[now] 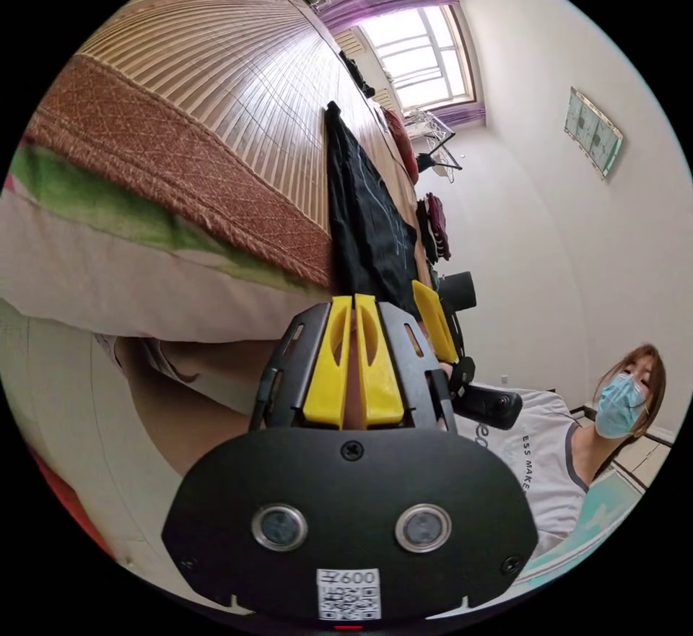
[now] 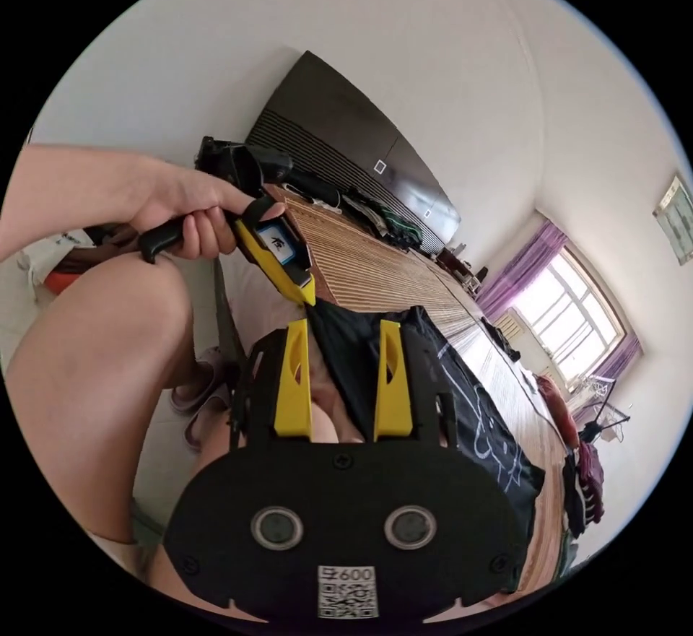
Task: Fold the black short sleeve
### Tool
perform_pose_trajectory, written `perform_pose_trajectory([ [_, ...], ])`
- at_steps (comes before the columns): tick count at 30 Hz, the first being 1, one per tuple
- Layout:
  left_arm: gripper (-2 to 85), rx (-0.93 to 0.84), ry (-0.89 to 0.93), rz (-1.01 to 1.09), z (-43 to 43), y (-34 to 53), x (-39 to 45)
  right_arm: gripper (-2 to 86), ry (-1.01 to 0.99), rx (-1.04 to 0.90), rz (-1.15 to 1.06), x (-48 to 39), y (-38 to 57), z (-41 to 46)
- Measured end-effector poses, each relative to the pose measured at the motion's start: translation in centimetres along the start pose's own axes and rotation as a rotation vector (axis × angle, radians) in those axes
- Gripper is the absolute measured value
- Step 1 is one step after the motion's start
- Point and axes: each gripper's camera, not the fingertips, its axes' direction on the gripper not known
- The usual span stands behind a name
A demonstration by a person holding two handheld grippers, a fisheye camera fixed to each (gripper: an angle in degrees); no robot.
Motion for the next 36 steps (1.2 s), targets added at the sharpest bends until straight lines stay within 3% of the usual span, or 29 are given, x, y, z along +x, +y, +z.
perform_pose_trajectory([
  [3,1.3,-0.010,0.037,-0.005,0.4,0.9,2.3,14.5,-0.018,-0.051,-0.055,-1.1,0.0,1.4],
  [10,1.2,0.036,0.146,-0.038,-0.7,2.5,5.9,14.6,-0.024,-0.131,0.135,3.9,-3.9,2.9],
  [13,0.9,0.071,0.276,-0.084,0.3,3.8,6.6,15.6,0.045,-0.102,-0.016,3.2,-5.7,3.9],
  [17,0.8,0.080,0.308,-0.077,2.0,5.4,8.7,13.5,0.245,-0.271,-0.175,1.6,-7.5,8.9],
  [22,1.1,0.121,0.322,-0.051,2.8,7.1,11.0,8.5,-0.061,-0.380,0.114,7.9,-9.7,11.3],
  [25,1.5,0.106,0.300,-0.035,4.3,7.8,12.4,1.7,-0.058,-0.342,0.136,9.5,-11.7,10.0],
  [29,3.5,0.177,0.406,0.016,5.7,8.4,13.4,-0.4,-0.149,-0.364,0.234,12.0,-13.8,9.6],
  [32,7.5,0.224,0.328,-0.001,6.0,8.7,13.6,-0.6,-0.192,-0.323,0.303,14.1,-15.1,7.9],
  [36,12.7,0.126,0.232,-0.079,9.3,6.4,13.1,-0.7,-0.223,-0.265,0.335,16.0,-18.2,4.2],
])
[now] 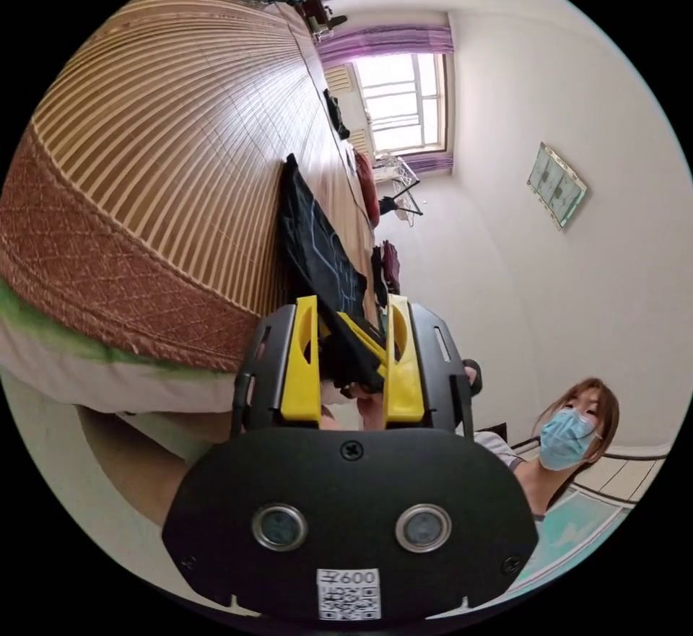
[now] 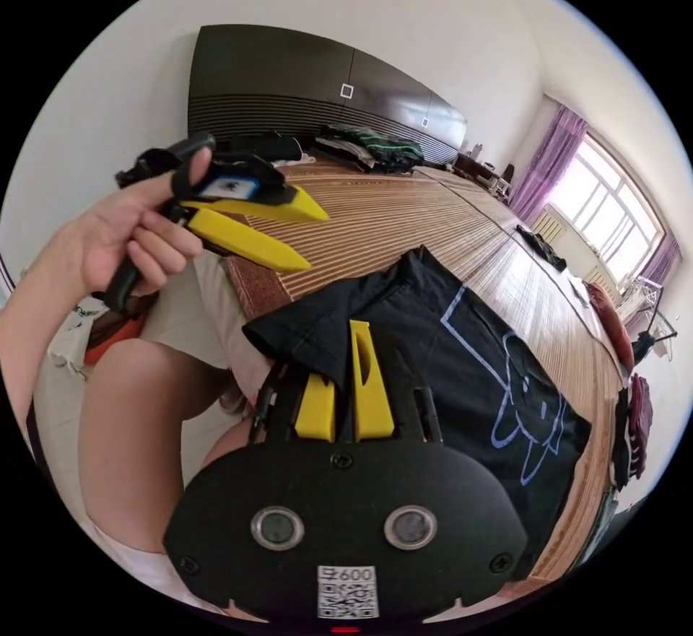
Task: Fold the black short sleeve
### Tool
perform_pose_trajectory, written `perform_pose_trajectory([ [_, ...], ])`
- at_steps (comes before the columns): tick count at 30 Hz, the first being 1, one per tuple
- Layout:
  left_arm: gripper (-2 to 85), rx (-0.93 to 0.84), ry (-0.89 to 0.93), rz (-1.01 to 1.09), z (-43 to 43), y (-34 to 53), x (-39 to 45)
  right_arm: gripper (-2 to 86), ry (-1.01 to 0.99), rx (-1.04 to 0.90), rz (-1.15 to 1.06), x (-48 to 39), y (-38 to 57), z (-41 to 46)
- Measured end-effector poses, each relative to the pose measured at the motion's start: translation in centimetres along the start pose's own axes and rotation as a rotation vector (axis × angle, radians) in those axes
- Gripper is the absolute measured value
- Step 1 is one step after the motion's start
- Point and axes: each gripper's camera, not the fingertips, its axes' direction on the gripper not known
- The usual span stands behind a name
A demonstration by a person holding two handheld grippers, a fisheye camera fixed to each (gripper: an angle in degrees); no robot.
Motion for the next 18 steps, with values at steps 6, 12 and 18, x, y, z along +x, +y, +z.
perform_pose_trajectory([
  [6,14.1,-0.091,-0.148,-0.066,7.3,-5.4,-1.8,-0.6,-0.178,0.071,0.015,-0.4,-3.3,-8.5],
  [12,10.6,0.017,-0.276,-0.071,9.9,-7.9,-1.0,-0.7,-0.211,0.148,-0.005,-1.5,-7.0,-17.0],
  [18,3.1,0.064,-0.445,-0.108,12.3,-6.5,-0.9,-0.7,-0.255,0.167,-0.032,-1.9,-12.3,-23.4],
])
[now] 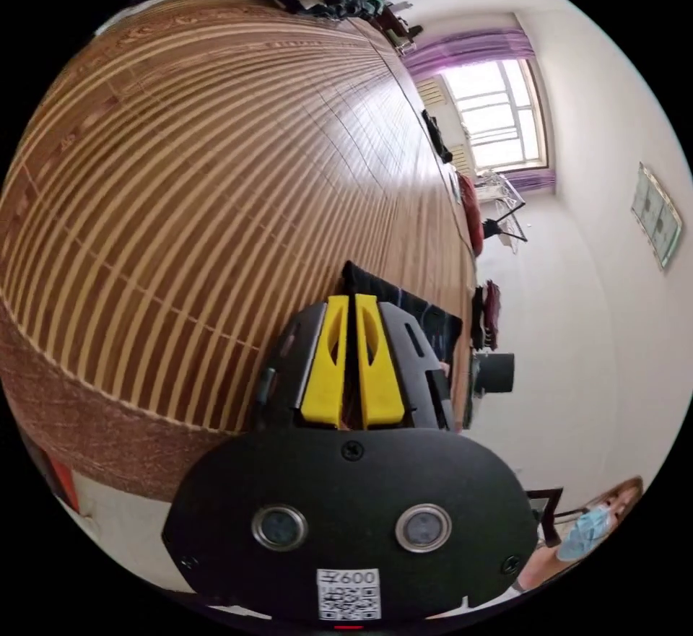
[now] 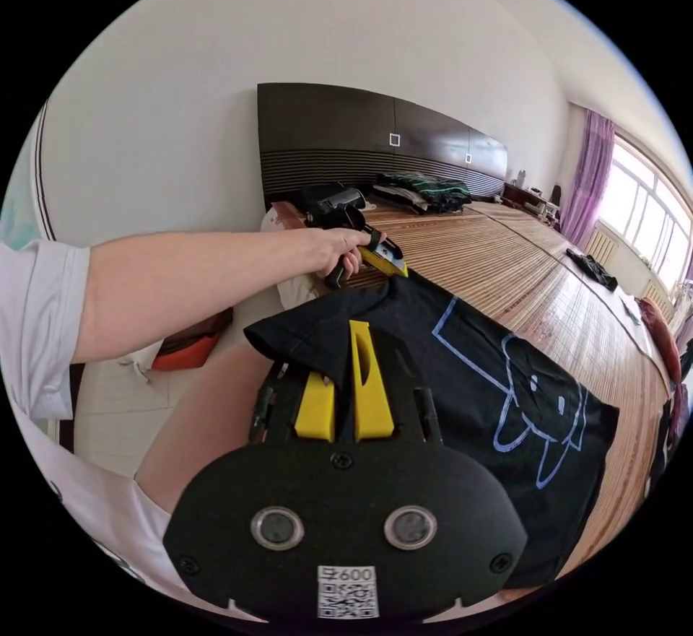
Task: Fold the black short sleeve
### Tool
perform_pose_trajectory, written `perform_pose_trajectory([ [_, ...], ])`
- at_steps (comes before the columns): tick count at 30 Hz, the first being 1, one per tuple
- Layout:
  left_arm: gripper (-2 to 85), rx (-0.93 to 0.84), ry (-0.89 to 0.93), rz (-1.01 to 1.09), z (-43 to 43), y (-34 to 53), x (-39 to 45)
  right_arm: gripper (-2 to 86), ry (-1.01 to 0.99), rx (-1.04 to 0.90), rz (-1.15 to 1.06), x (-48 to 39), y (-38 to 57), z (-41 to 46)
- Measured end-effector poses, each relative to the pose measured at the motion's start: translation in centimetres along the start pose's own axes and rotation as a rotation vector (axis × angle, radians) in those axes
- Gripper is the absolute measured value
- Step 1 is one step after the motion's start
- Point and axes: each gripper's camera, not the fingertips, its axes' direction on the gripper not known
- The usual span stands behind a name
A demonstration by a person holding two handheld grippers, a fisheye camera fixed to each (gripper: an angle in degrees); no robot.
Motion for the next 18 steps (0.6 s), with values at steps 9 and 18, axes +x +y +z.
perform_pose_trajectory([
  [9,1.0,0.133,0.253,-0.017,-1.8,4.2,-0.6,-0.8,-0.194,0.118,0.109,0.7,-10.4,-10.0],
  [18,0.8,0.335,0.409,-0.001,-2.4,6.7,7.8,-0.8,-0.373,0.514,0.410,6.9,-19.9,-25.3],
])
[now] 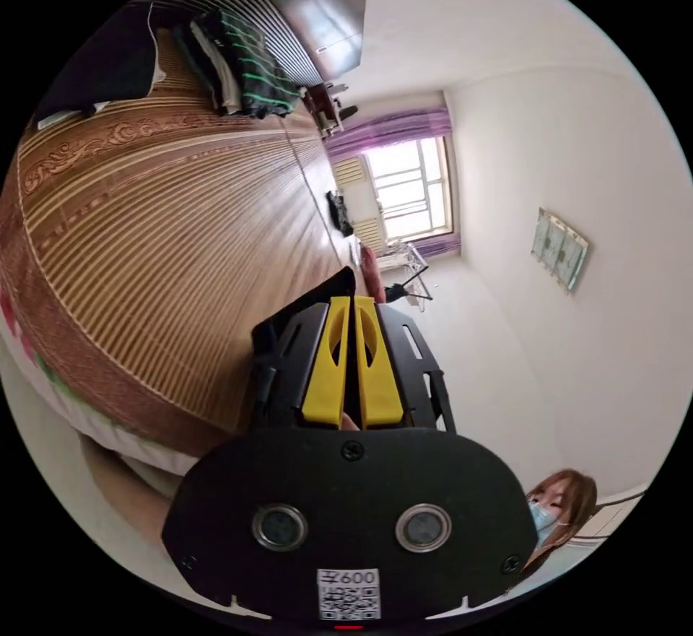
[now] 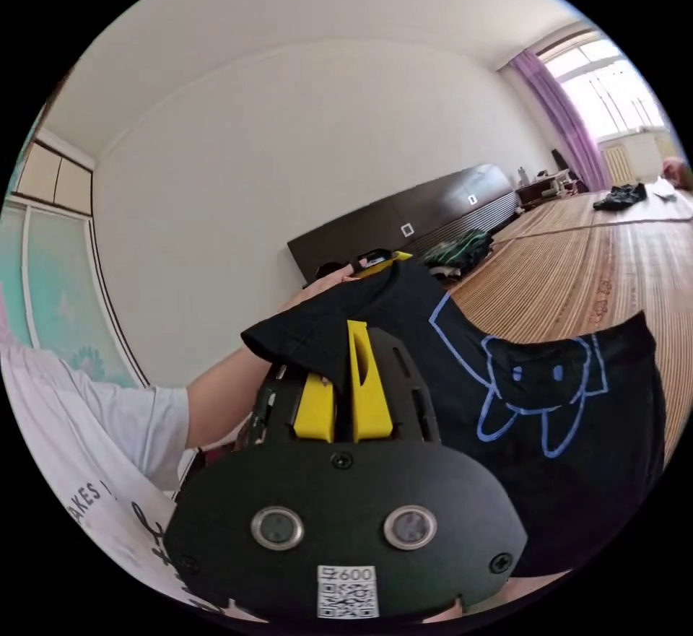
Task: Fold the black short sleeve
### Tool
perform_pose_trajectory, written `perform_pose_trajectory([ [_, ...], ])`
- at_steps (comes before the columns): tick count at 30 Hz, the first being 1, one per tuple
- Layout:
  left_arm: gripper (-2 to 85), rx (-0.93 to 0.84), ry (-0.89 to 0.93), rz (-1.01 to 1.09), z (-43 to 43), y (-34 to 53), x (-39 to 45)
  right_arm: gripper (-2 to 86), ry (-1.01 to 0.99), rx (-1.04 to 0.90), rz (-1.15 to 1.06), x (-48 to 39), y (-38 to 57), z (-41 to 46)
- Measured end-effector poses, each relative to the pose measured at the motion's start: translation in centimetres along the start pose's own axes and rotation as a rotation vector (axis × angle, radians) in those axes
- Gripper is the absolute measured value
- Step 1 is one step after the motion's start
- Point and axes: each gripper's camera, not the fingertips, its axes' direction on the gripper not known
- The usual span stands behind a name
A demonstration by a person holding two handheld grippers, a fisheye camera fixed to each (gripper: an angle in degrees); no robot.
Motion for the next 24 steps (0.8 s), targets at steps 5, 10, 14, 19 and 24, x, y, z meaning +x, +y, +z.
perform_pose_trajectory([
  [5,0.7,-0.062,-0.081,0.057,12.6,0.7,1.7,-0.8,0.187,0.188,0.115,0.5,-4.3,-5.7],
  [10,0.7,-0.179,-0.145,0.050,29.3,1.2,-2.6,-0.9,0.360,0.234,0.294,2.3,-5.9,-7.9],
  [14,0.6,-0.276,-0.201,0.005,41.9,1.9,-9.6,-0.8,0.444,0.251,0.383,1.2,-6.3,-8.0],
  [19,0.6,-0.354,-0.271,0.011,52.5,2.3,-17.1,-0.8,0.469,0.233,0.525,-1.3,-4.9,-5.7],
  [24,0.7,-0.402,-0.340,0.027,61.4,1.7,-26.8,-0.8,0.496,0.222,0.567,-6.7,-3.5,-1.4],
])
